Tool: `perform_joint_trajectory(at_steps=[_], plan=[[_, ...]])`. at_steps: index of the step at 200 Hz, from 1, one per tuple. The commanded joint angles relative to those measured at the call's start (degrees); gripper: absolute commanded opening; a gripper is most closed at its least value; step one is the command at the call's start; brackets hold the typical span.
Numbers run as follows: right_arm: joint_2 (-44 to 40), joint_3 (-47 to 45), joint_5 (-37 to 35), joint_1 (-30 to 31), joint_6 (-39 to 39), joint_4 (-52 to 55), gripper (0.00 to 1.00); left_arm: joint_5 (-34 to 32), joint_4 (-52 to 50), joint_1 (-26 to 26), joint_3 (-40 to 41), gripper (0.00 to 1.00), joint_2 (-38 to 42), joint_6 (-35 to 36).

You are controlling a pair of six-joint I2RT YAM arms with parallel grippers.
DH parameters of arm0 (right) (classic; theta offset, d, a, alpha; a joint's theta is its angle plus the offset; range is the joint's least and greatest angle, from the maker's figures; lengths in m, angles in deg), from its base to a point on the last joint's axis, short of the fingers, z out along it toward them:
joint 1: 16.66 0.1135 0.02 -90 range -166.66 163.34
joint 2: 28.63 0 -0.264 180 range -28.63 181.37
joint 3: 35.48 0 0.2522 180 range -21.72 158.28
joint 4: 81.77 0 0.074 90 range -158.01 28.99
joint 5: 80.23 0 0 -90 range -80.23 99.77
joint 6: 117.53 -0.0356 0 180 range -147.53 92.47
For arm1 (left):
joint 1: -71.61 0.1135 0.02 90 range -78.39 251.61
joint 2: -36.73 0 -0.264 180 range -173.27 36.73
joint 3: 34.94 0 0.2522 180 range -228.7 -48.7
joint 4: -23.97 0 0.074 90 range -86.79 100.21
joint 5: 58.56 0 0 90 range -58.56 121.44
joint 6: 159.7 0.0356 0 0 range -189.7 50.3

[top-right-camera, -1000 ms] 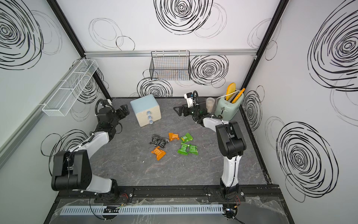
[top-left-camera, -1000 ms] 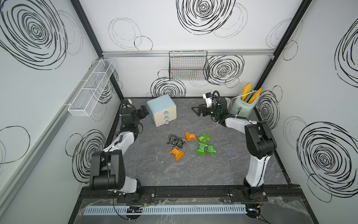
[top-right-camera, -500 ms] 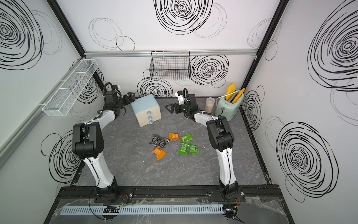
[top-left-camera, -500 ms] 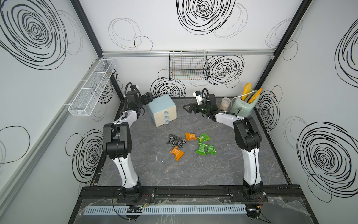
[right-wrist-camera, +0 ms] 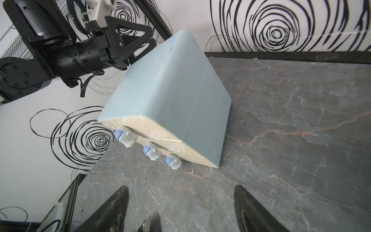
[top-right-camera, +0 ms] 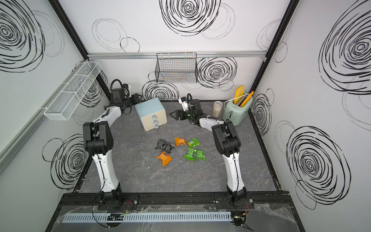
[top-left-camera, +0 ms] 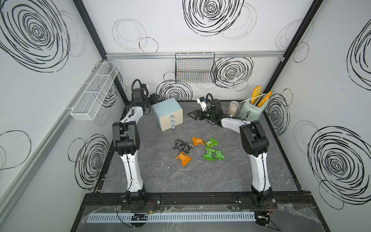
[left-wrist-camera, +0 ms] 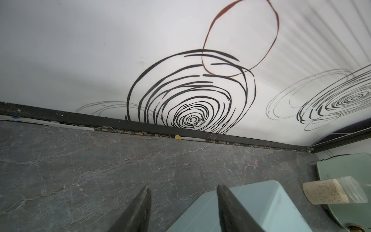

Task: Place the cookies into the drawer by color
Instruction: Move the storage box to the center of the board.

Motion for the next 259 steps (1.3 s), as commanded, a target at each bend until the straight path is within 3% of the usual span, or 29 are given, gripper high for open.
perform_joint_trajectory(at_steps=[1, 73, 150, 259], plan=[[1.36, -0.49, 1.99, 1.02, 0.42, 1.24, 0.79, 3.52, -2.90, 0.58, -3.95, 0.53, -1.73, 0.53], [3.45, 1.58, 3.97, 2.66, -0.64, 1.56, 0.69, 8.88, -10.07, 0.40, -7.22, 0.47, -3.65, 1.66], [4.09, 3.72, 4.10, 3.19, -1.42, 1.99, 0.69, 14.88, -16.44, -1.26, -8.90, 0.47, -3.44, 4.46], [8.03, 14.00, 2.60, 4.80, -3.58, 6.23, 0.68, 15.98, -22.46, -3.45, -9.21, 0.47, -3.15, 6.33]])
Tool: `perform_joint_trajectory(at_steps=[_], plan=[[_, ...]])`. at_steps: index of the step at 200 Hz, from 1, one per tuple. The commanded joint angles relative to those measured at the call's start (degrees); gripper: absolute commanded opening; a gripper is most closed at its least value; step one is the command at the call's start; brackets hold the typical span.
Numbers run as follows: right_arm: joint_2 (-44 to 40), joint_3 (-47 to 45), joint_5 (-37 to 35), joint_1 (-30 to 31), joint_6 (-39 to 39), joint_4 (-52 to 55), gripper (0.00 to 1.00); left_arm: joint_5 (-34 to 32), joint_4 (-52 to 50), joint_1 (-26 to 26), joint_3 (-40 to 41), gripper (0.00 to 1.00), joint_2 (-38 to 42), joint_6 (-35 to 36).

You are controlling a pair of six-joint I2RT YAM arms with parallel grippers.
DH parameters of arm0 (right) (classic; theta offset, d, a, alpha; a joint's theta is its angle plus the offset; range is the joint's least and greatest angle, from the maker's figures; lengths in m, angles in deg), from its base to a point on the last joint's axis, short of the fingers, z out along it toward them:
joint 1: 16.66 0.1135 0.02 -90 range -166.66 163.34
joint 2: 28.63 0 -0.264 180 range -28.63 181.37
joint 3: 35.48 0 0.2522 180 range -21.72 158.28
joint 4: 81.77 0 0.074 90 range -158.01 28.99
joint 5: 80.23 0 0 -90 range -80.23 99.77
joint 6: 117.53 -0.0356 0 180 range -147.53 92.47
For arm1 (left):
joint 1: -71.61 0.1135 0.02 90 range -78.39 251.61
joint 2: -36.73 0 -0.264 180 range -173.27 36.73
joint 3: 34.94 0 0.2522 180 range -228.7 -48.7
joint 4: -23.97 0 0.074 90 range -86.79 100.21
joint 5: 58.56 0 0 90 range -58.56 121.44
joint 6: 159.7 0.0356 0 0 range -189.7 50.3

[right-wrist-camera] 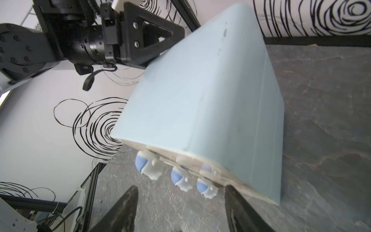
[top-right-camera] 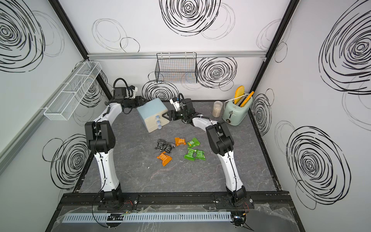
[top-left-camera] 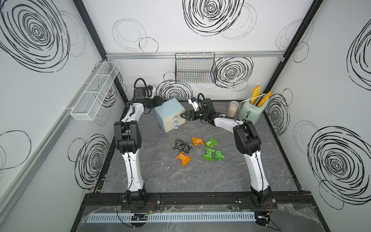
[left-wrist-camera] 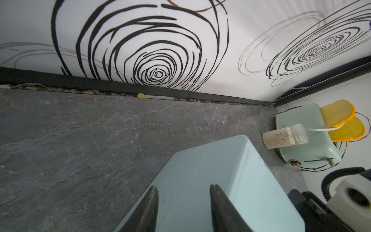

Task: Place the cookies into the drawer by color
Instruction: Move the storage box to the center of the board.

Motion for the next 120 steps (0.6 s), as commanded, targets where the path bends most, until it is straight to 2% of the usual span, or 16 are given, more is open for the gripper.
perform_joint_trajectory(at_steps=[1, 43, 120], plan=[[1.70, 2.77, -0.88, 0.55, -1.24, 2.69, 0.68, 3.49, -4.40, -2.06, -0.90, 0.47, -0.26, 1.68], [1.11, 2.65, -2.45, 0.63, -1.62, 3.42, 0.64, 5.01, -7.75, -4.27, -0.79, 0.45, 0.01, 3.72], [-2.49, -1.56, -4.07, 0.61, -2.19, 1.64, 0.63, 7.02, -10.64, -7.62, -0.73, 0.43, 0.84, 5.39]])
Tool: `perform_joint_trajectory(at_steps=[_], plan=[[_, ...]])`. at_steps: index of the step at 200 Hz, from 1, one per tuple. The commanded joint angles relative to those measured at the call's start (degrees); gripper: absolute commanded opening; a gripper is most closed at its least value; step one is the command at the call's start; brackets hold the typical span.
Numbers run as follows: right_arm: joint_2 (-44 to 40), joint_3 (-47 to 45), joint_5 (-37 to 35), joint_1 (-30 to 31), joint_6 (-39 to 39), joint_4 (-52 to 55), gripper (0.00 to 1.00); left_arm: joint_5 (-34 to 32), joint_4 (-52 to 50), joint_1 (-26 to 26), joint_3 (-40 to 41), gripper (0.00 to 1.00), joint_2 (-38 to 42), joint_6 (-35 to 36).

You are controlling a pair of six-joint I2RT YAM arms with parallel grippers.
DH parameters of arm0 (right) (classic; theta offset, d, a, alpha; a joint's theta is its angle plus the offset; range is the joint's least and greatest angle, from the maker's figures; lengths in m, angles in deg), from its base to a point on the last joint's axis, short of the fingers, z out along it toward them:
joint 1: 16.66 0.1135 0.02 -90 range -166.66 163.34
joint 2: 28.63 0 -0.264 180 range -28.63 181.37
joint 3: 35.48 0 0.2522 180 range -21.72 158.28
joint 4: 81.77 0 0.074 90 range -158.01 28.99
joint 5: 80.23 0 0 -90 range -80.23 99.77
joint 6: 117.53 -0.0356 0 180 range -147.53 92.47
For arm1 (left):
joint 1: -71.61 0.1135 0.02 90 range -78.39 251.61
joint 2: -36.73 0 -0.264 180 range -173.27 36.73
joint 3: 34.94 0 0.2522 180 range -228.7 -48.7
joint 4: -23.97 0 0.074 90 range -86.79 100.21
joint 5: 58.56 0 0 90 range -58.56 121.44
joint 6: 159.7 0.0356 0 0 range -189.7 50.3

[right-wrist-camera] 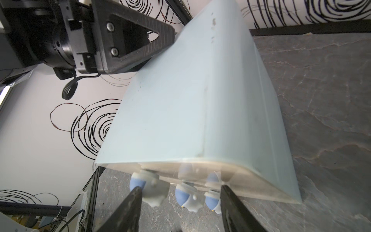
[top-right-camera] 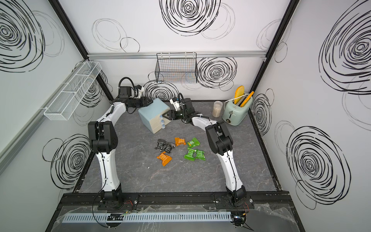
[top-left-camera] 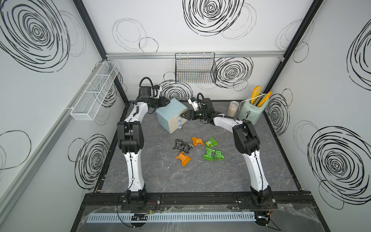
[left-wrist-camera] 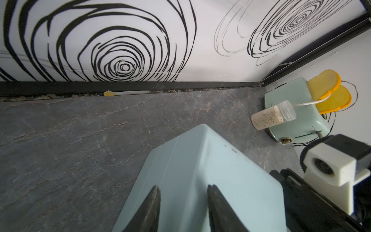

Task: Place the cookies into the drawer by color
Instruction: Move the storage box to the center of the board.

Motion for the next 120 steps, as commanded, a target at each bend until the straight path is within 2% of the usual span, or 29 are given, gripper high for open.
perform_joint_trajectory(at_steps=[1, 120], plan=[[-3.03, -2.16, -2.74, 0.83, -0.88, -1.42, 0.63, 4.46, -7.76, -3.70, 0.50, 0.43, 0.69, 0.97], [-11.75, -14.61, -5.40, 0.85, -2.55, -5.98, 0.66, 8.73, -5.19, -7.50, 7.26, 0.39, 4.76, -0.13]])
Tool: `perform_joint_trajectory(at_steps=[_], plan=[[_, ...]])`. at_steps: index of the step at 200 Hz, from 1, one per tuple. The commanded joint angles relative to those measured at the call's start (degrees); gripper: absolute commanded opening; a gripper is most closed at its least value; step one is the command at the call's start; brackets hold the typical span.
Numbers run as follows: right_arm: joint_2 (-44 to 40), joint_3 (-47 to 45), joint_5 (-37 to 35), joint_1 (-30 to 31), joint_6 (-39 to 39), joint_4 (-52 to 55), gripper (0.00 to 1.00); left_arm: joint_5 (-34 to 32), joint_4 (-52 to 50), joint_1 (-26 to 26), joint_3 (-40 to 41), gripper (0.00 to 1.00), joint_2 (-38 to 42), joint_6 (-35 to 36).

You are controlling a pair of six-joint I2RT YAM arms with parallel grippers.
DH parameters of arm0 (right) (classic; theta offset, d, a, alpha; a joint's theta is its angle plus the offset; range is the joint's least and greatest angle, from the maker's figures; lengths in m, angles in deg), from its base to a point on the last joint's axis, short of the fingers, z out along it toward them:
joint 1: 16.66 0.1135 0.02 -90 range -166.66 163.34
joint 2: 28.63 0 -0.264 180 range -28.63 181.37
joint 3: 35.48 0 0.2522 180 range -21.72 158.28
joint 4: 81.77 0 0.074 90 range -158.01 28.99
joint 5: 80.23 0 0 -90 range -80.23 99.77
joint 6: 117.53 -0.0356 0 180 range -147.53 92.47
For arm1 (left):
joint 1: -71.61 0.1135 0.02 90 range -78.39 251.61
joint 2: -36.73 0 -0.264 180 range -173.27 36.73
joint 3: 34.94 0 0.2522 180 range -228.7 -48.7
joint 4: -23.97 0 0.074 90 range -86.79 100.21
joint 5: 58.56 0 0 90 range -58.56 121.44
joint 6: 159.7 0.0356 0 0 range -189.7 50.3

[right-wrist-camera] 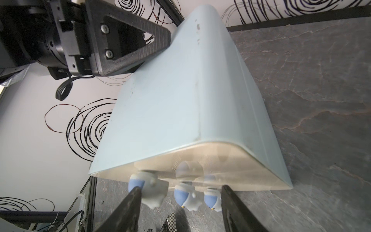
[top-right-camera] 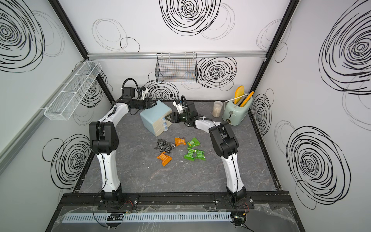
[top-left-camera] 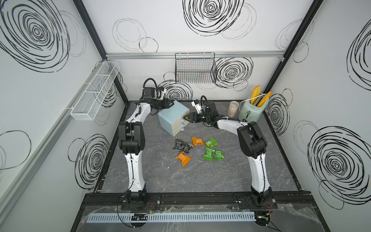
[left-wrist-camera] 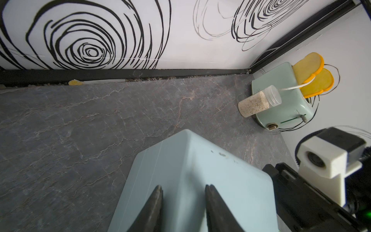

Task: Place the cookies into the drawer by color
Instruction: Move the storage box to the center of the board.

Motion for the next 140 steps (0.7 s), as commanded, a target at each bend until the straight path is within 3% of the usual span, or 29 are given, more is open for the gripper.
perform_joint_trajectory(at_steps=[1, 91, 140], plan=[[-3.67, -2.28, -2.69, 0.89, -1.08, -2.44, 0.66, 6.08, -4.76, -5.31, 3.79, 0.39, 2.55, -0.82], [-14.20, -18.25, -8.63, 0.63, 1.27, -4.10, 0.70, 3.31, 3.13, -11.78, 11.17, 0.43, 5.75, -5.86], [-20.14, -24.52, -14.00, 0.54, 7.95, -2.48, 0.80, -3.74, 2.92, -11.02, 7.44, 0.63, 7.49, -7.96]])
